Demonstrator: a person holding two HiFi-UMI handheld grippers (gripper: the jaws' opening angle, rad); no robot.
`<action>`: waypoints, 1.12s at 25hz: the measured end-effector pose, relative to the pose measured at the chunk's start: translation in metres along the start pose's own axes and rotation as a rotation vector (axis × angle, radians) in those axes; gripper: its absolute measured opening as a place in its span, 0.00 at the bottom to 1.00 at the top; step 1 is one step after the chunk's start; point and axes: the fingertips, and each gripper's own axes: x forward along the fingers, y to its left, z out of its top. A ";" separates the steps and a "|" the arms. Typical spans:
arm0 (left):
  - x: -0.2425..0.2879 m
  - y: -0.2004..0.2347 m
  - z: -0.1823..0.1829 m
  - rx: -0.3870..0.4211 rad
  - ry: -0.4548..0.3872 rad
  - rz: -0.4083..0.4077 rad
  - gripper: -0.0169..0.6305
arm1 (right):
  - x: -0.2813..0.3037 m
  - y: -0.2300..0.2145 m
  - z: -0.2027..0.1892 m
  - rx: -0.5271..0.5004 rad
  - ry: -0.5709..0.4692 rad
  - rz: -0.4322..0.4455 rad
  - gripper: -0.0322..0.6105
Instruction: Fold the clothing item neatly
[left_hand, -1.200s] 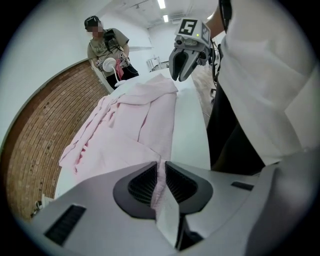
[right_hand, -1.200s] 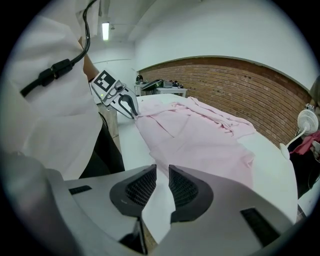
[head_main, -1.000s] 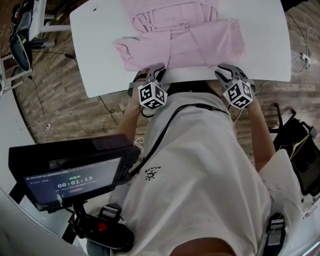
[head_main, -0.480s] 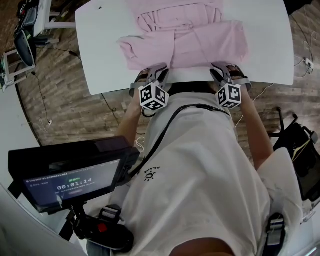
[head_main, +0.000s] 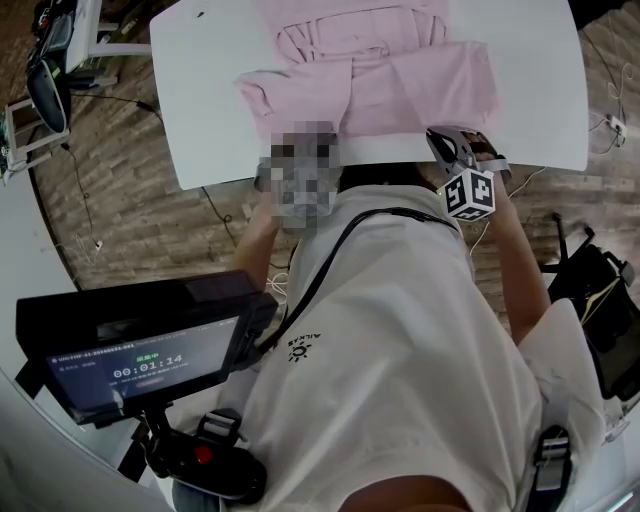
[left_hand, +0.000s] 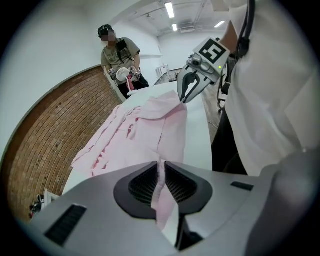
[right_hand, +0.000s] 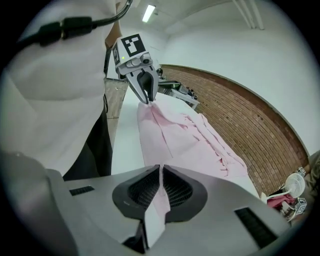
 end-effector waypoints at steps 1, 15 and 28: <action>-0.002 0.003 0.003 0.004 -0.006 0.000 0.10 | -0.005 -0.005 0.002 0.011 -0.008 0.002 0.09; -0.026 0.095 0.041 0.149 -0.029 0.049 0.10 | -0.023 -0.116 0.031 -0.270 0.046 -0.120 0.09; 0.008 0.218 0.055 0.347 -0.039 0.140 0.10 | 0.032 -0.210 0.074 -0.393 0.081 -0.261 0.09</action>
